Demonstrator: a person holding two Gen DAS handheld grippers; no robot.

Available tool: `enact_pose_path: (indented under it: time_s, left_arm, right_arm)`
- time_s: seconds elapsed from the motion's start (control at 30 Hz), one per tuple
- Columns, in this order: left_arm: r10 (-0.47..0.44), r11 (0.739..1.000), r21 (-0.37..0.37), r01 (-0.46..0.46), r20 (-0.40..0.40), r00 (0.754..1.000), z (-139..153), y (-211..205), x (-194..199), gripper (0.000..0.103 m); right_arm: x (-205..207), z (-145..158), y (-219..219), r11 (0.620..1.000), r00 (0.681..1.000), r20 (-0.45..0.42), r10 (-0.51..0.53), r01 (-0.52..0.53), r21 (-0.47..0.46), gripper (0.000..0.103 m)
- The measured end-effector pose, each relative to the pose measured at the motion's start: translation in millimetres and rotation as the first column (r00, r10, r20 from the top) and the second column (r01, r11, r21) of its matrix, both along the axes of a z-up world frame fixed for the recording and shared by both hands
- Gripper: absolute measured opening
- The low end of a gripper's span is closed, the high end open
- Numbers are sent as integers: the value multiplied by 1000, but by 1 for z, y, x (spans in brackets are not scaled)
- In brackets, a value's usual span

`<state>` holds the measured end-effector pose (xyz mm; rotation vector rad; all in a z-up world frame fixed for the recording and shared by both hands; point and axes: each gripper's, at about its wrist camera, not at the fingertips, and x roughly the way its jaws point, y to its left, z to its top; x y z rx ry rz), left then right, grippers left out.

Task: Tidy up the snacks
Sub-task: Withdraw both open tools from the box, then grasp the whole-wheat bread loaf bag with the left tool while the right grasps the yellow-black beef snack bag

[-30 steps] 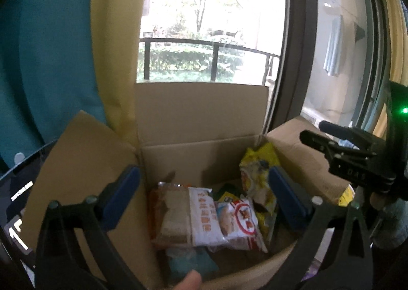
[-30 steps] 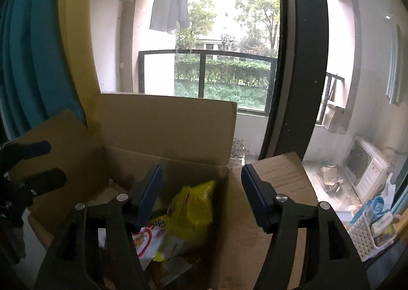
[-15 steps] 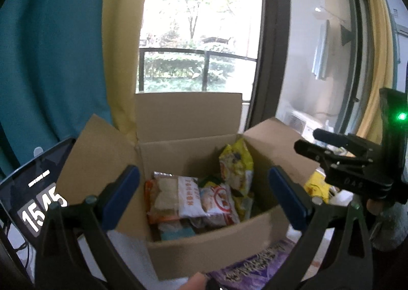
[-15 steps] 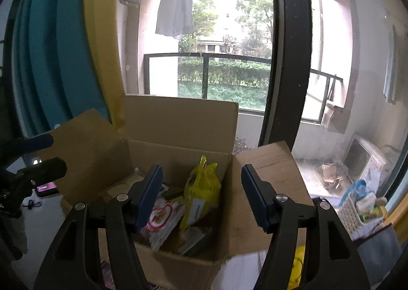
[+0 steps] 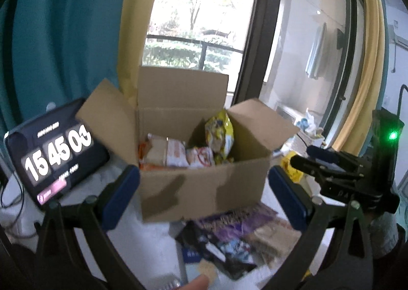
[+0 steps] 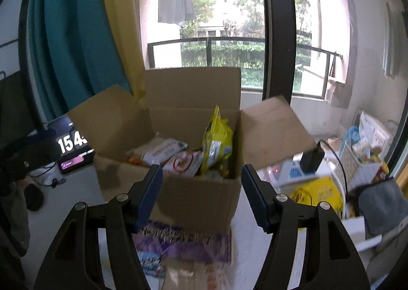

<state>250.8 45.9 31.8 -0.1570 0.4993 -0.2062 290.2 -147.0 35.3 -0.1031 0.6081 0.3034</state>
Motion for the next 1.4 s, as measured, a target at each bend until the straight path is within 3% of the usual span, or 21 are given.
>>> enact_pose_path:
  time_s: [0.6, 0.9, 1.2, 1.3, 1.4]
  left_arm:
    - [-39, 999, 14, 41, -120, 992, -61, -8, -76, 102]
    - [-107, 993, 34, 114, -158, 982, -84, -22, -107, 102]
    - [-238, 965, 64, 255, -201, 950, -107, -52, -129, 102]
    - [-252, 955, 93, 283, -256, 933, -120, -57, -135, 102]
    - [-253, 951, 104, 292, -286, 924, -131, -56, -148, 102]
  right_arm:
    - [-95, -36, -23, 999, 994, -108, -36, 32, -40, 67]
    - [-127, -46, -31, 997, 988, -140, -71, 67, -33, 67]
    - [-160, -63, -31, 996, 978, -193, -84, 78, -38, 67]
    - [-170, -75, -34, 994, 967, -231, -105, 103, -23, 77]
    - [-180, -88, -33, 995, 960, -263, -94, 88, -37, 79]
